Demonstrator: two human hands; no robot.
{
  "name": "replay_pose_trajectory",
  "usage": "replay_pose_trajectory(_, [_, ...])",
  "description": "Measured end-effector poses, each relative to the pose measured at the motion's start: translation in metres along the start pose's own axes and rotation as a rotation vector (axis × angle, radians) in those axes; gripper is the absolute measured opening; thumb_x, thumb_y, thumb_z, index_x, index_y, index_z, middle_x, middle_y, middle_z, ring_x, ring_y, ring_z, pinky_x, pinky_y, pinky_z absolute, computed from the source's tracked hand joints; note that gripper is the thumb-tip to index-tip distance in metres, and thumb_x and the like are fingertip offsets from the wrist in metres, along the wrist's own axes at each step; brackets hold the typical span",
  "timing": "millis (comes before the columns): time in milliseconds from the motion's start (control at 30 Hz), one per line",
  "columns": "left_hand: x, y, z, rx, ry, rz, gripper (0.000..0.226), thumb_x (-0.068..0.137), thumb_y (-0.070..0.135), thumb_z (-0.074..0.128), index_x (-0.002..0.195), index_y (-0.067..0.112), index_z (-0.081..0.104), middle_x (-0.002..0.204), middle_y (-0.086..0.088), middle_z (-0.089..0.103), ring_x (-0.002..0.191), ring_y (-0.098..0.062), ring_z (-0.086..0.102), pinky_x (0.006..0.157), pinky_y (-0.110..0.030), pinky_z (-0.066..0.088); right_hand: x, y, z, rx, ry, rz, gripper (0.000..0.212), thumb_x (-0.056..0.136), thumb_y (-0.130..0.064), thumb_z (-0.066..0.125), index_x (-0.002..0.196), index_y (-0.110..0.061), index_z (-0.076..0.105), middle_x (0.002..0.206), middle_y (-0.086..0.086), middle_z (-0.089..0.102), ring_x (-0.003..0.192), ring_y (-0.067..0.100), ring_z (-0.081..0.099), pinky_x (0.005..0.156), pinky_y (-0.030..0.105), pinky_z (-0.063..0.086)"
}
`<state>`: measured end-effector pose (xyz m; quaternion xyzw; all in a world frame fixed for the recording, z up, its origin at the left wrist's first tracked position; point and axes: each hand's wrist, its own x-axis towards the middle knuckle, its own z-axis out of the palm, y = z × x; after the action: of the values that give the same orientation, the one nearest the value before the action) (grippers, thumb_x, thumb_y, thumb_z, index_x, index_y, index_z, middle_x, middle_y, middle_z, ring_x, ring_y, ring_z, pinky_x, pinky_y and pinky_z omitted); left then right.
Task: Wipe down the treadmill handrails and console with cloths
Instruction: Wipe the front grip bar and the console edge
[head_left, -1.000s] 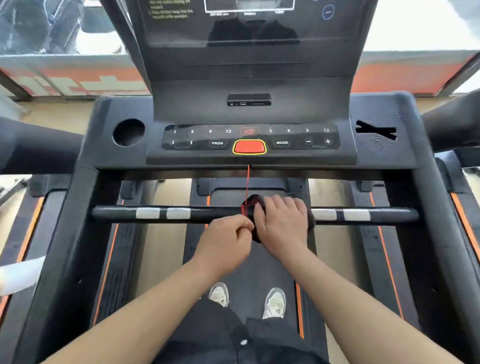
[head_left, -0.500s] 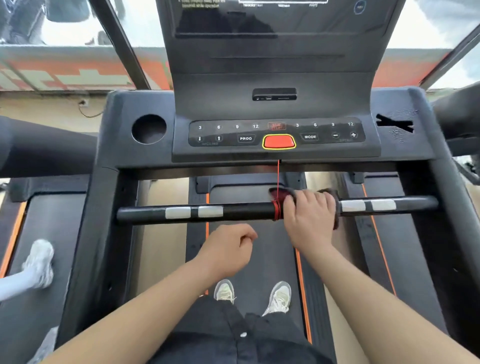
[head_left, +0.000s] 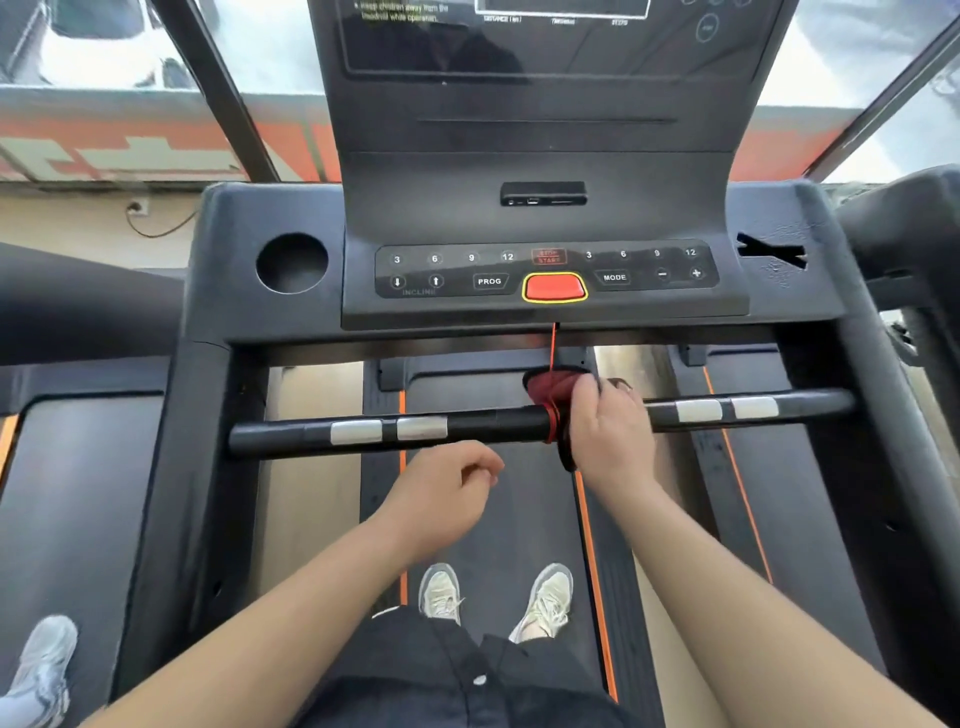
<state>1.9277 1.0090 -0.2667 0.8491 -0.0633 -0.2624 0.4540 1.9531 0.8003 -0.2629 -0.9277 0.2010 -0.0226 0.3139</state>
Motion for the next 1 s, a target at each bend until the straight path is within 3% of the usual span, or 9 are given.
replay_pose_trajectory(100, [-0.003, -0.005, -0.014, -0.039, 0.034, -0.003, 0.036, 0.095, 0.009, 0.051, 0.087, 0.04, 0.069, 0.085, 0.021, 0.07, 0.08, -0.01, 0.07, 0.076, -0.032, 0.058, 0.004, -0.008, -0.025, 0.272, 0.213, 0.185, 0.039, 0.108, -0.024, 0.025, 0.086, -0.007, 0.052, 0.093, 0.015, 0.063, 0.096, 0.036, 0.055, 0.083, 0.039, 0.033])
replay_pose_trajectory(167, [-0.003, -0.011, -0.021, -0.047, 0.075, -0.011, 0.034, 0.096, 0.009, 0.052, 0.089, 0.037, 0.071, 0.083, 0.017, 0.071, 0.079, -0.011, 0.07, 0.077, -0.033, 0.058, 0.0, -0.023, -0.041, 0.321, 0.27, 0.081, 0.04, 0.106, -0.03, 0.027, 0.086, -0.016, 0.058, 0.088, 0.001, 0.066, 0.092, 0.023, 0.059, 0.083, 0.035, 0.037])
replay_pose_trajectory(300, [-0.012, -0.02, -0.031, 0.025, 0.044, -0.024, 0.026, 0.096, 0.017, 0.053, 0.109, 0.029, 0.073, 0.092, 0.011, 0.075, 0.085, -0.009, 0.069, 0.083, -0.029, 0.056, -0.024, -0.055, -0.001, 0.082, -0.036, -0.289, 0.036, 0.102, -0.038, 0.031, 0.081, -0.023, 0.057, 0.077, -0.003, 0.062, 0.079, 0.017, 0.056, 0.073, 0.035, 0.036])
replay_pose_trajectory(367, [-0.02, -0.024, -0.038, 0.029, 0.056, -0.006, 0.028, 0.097, 0.02, 0.055, 0.118, 0.028, 0.072, 0.098, 0.015, 0.075, 0.088, 0.001, 0.067, 0.084, -0.019, 0.052, -0.042, -0.049, 0.041, -0.188, -0.154, -0.469, 0.038, 0.101, -0.039, 0.036, 0.103, -0.017, 0.067, 0.101, 0.001, 0.069, 0.101, 0.024, 0.062, 0.091, 0.039, 0.044])
replay_pose_trajectory(467, [-0.031, -0.032, -0.059, 0.083, 0.159, 0.01, 0.023, 0.098, 0.022, 0.056, 0.113, 0.027, 0.074, 0.086, 0.021, 0.069, 0.081, 0.004, 0.063, 0.076, -0.016, 0.047, -0.053, -0.043, 0.079, -0.443, -0.125, -0.521, 0.048, 0.098, -0.039, 0.043, 0.135, -0.014, 0.061, 0.127, 0.002, 0.065, 0.118, 0.029, 0.057, 0.113, 0.049, 0.035])
replay_pose_trajectory(633, [-0.054, -0.053, -0.095, 0.208, 0.4, 0.083, 0.031, 0.096, 0.013, 0.056, 0.113, 0.034, 0.07, 0.094, 0.019, 0.071, 0.089, 0.002, 0.063, 0.08, -0.017, 0.05, -0.06, -0.094, 0.11, -0.464, -0.062, -0.541, 0.044, 0.098, -0.041, 0.038, 0.119, -0.016, 0.068, 0.101, 0.004, 0.07, 0.091, 0.034, 0.062, 0.09, 0.048, 0.043])
replay_pose_trajectory(733, [-0.061, -0.066, -0.105, 0.334, 0.542, 0.134, 0.027, 0.091, 0.014, 0.056, 0.112, 0.021, 0.072, 0.108, 0.007, 0.073, 0.101, -0.015, 0.067, 0.087, -0.035, 0.056, -0.073, -0.121, 0.132, -0.438, -0.177, -0.717, 0.051, 0.1, -0.045, 0.035, 0.133, -0.015, 0.061, 0.113, 0.003, 0.068, 0.097, 0.032, 0.061, 0.085, 0.046, 0.042])
replay_pose_trajectory(833, [-0.064, -0.072, -0.113, 0.374, 0.601, 0.159, 0.026, 0.09, 0.014, 0.056, 0.109, 0.015, 0.073, 0.111, 0.005, 0.072, 0.102, -0.019, 0.065, 0.089, -0.034, 0.054, -0.061, -0.115, 0.122, -0.456, -0.272, -0.857, 0.053, 0.102, -0.046, 0.031, 0.142, -0.019, 0.053, 0.12, -0.002, 0.064, 0.105, 0.027, 0.06, 0.087, 0.043, 0.044])
replay_pose_trajectory(1000, [-0.076, -0.086, -0.12, 0.347, 0.628, 0.104, 0.025, 0.091, 0.015, 0.054, 0.108, 0.016, 0.073, 0.104, 0.005, 0.07, 0.098, -0.021, 0.064, 0.082, -0.04, 0.057, -0.039, -0.092, 0.096, -0.591, -0.214, -0.625, 0.037, 0.099, -0.041, 0.033, 0.098, -0.018, 0.063, 0.085, 0.004, 0.064, 0.081, 0.037, 0.062, 0.071, 0.046, 0.044])
